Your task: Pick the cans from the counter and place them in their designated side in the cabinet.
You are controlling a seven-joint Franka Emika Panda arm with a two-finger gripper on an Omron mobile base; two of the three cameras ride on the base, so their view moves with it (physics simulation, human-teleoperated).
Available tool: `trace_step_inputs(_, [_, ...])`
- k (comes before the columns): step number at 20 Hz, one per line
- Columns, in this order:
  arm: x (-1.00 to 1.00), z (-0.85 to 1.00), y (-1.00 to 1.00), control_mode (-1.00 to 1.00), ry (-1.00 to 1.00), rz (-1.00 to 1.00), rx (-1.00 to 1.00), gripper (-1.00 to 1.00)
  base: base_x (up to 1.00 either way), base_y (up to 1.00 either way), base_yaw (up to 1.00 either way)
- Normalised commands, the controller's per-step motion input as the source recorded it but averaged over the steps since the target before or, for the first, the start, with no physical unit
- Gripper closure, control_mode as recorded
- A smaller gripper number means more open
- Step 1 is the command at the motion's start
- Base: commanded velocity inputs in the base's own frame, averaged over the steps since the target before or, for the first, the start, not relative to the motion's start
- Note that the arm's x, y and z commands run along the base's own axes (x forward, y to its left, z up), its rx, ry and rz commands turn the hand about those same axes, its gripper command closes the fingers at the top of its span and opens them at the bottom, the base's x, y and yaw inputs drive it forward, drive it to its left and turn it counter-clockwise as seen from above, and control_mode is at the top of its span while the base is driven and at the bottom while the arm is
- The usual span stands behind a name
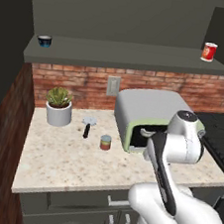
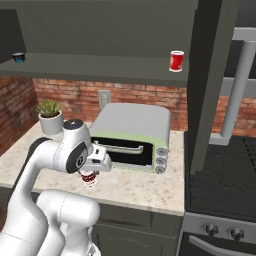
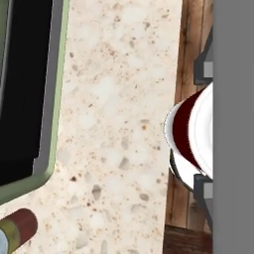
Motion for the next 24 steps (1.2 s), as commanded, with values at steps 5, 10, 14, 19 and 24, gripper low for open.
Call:
trace_step_inputs(5, [-0.27, 0.47, -0.11, -1.0, -0.05, 0.0, -0.03, 1.0, 0.0, 0.0, 0.0])
trace_step_inputs(10, [-0.17, 0.54, -0.12, -1.0, -0.09, 0.01, -0.01, 1.0, 0.0, 0.0, 0.0])
trace_step_inputs(14, [-0.07, 0.54, -0.06, -1.0, -0.09, 0.0, 0.0, 1.0, 0.0, 0.0, 0.0])
trace_step_inputs(19, [-0.01, 0.45, -0.01, -1.0, -0.1, 0.01, 0.0, 1.0, 0.0, 0.0, 0.0])
trace_step_inputs(24, [0.0, 0.37, -0.01, -1.0, -0.11, 0.01, -0.01, 1.0, 0.0, 0.0, 0.0])
